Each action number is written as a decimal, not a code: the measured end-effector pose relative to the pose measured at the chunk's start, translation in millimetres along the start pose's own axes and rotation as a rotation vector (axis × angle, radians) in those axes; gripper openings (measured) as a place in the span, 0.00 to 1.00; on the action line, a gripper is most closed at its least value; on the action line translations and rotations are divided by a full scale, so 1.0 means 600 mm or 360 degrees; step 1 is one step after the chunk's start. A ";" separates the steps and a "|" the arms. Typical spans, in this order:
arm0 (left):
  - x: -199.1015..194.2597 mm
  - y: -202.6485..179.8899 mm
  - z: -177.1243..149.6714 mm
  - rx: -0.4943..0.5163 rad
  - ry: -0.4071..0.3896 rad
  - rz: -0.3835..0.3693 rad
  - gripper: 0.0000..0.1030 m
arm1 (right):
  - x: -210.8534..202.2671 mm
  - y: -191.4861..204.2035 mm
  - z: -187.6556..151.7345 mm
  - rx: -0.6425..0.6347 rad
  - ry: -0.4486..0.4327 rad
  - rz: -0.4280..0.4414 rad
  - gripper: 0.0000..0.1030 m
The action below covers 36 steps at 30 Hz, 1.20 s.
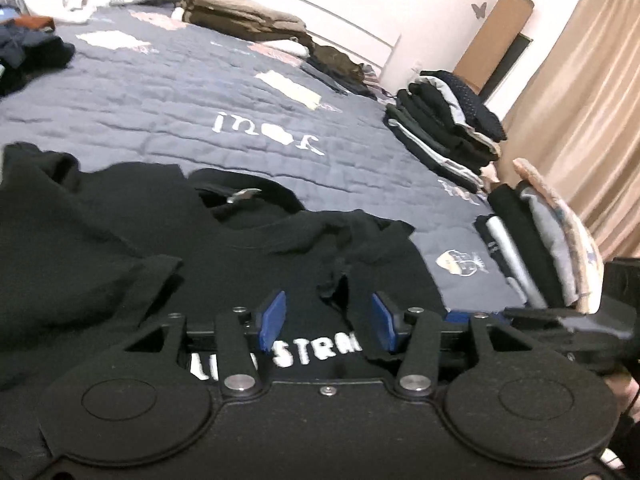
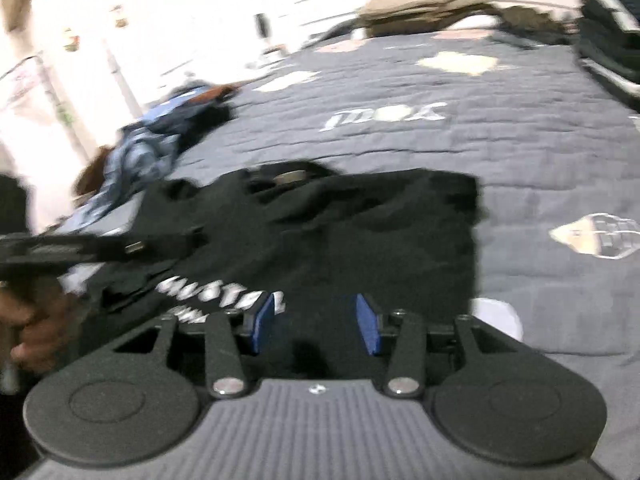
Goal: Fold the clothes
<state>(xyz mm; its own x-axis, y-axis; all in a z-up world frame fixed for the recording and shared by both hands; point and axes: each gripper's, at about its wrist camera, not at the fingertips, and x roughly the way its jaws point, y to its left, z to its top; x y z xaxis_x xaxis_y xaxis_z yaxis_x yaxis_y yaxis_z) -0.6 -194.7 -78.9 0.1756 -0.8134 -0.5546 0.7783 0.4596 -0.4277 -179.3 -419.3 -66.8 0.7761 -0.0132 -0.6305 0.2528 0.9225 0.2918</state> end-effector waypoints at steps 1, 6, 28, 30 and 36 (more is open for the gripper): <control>-0.008 0.005 0.000 0.0003 -0.0018 0.0009 0.46 | 0.001 -0.004 0.001 0.0018 -0.0028 -0.0047 0.43; -0.043 0.034 0.015 0.0039 -0.0082 0.0112 0.47 | 0.009 -0.027 0.014 0.0097 -0.0119 -0.0217 0.44; -0.073 0.313 0.144 -0.0335 -0.0176 0.0393 0.63 | 0.100 -0.161 0.102 0.0633 -0.0096 -0.0125 0.52; -0.055 0.316 0.150 -0.0334 -0.0139 0.0373 0.64 | 0.114 -0.164 0.103 0.0640 -0.0057 -0.0144 0.52; -0.003 0.310 0.144 -0.0226 0.0030 0.0337 0.59 | 0.152 -0.168 0.100 0.0667 0.0032 -0.0199 0.52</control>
<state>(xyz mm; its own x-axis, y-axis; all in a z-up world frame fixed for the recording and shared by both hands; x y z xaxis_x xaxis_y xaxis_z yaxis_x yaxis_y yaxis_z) 195.8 -138.5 -95.6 0.3132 -0.6874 -0.6553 0.6326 0.6657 -0.3959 -99.5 -536.6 -110.4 0.7144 -0.1033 -0.6920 0.5597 0.6780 0.4765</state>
